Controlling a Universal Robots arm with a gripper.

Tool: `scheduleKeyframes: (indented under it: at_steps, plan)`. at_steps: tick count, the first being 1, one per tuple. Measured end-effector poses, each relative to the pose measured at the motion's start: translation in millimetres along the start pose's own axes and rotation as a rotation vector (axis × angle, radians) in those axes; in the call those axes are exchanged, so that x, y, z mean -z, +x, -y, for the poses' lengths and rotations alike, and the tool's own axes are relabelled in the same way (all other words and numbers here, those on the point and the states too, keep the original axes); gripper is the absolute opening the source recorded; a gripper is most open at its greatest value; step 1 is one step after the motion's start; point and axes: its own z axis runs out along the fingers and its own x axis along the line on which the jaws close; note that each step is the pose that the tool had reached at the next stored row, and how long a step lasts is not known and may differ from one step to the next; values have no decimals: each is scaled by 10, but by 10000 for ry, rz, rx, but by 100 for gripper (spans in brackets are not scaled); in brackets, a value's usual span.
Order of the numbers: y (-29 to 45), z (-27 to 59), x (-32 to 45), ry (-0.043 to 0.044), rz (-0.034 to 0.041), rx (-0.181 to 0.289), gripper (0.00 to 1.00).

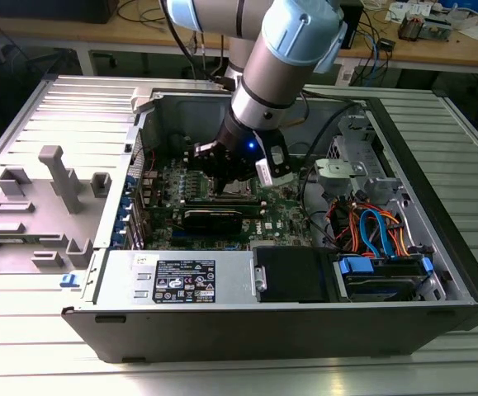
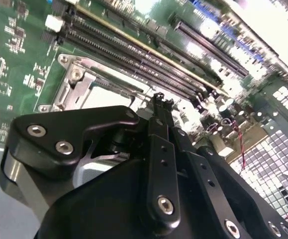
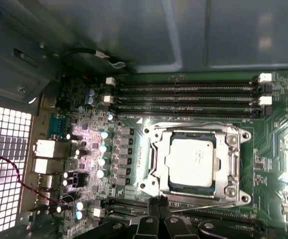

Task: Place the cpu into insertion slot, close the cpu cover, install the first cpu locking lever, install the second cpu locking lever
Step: 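Install the second cpu locking lever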

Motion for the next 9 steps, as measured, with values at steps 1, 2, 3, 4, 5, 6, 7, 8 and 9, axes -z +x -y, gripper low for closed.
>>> scheduleKeyframes:
  at_steps: [1, 2, 3, 4, 5, 6, 7, 8, 9]
  plan:
    - [-1, 6, -2, 2, -1, 3, 11]
    - [-1, 12, -4, 2, -1, 5, 11]
    - [1, 22, -5, 3, -1, 6, 11]
    - [3, 27, -6, 3, -2, 7, 11]
    - [12, 37, -9, 7, -3, 20, 11]
    - [21, 42, -12, 12, -5, 38, 11]
    - [29, 46, -16, 17, -8, 59, 11]
    - [33, 60, -24, 30, -14, 102, 11]
    - [34, 69, -33, 37, -17, 134, 11]
